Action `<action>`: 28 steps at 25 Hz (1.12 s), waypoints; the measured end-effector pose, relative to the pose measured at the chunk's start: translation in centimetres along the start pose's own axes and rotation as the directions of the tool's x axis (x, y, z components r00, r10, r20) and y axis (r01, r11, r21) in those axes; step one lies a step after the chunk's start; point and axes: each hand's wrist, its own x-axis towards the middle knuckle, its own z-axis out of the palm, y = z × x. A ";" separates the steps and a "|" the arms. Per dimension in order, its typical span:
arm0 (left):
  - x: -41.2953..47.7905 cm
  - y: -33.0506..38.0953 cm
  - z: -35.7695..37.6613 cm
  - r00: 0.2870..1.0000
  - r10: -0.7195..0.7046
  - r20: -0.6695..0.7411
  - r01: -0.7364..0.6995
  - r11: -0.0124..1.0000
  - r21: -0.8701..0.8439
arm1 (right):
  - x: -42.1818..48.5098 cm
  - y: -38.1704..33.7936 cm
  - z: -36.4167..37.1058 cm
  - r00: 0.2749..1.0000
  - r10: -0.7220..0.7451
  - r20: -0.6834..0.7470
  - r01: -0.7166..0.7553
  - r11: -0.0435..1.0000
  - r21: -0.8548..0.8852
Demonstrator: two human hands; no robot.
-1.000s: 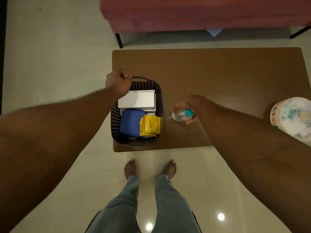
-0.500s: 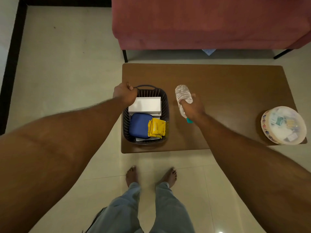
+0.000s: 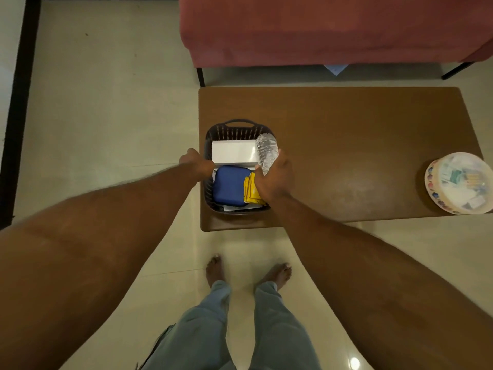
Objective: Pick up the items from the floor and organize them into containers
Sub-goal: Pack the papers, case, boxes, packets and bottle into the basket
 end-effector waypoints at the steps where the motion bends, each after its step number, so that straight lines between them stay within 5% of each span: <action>1: 0.2 -0.3 0.2 1.000 0.009 0.025 -0.009 1.000 -0.008 | 0.1 0.1 0.6 1.000 0.012 -0.003 -0.012 0.997 -0.070; 4: 0.8 -0.8 0.8 0.996 0.036 0.078 -0.033 0.998 -0.048 | 0.5 0.1 1.7 1.000 -0.014 0.004 0.014 0.977 -0.212; 12: 1.2 -1.8 1.0 0.998 0.061 0.027 -0.063 0.994 0.090 | 4.2 -0.2 1.2 0.997 0.077 -0.003 -0.077 0.988 -0.130; 15: 1.2 -2.0 1.6 0.991 0.130 -0.023 -0.125 0.982 0.142 | 5.2 2.0 0.9 0.962 0.239 0.130 -0.218 0.962 -0.162; 18: 0.9 -1.6 2.1 0.985 0.162 -0.054 -0.155 0.981 0.119 | 4.8 3.9 1.1 0.943 0.220 0.250 -0.167 0.962 -0.217; 21: 0.3 -1.5 2.3 0.977 0.204 -0.062 -0.197 0.975 0.108 | 4.3 4.9 1.0 0.963 0.142 0.230 -0.089 0.970 -0.227; 28: -5.9 -0.4 6.1 0.954 0.291 -0.073 -0.288 0.956 0.046 | 0.4 10.8 -4.0 0.959 0.229 0.167 -0.204 0.967 -0.155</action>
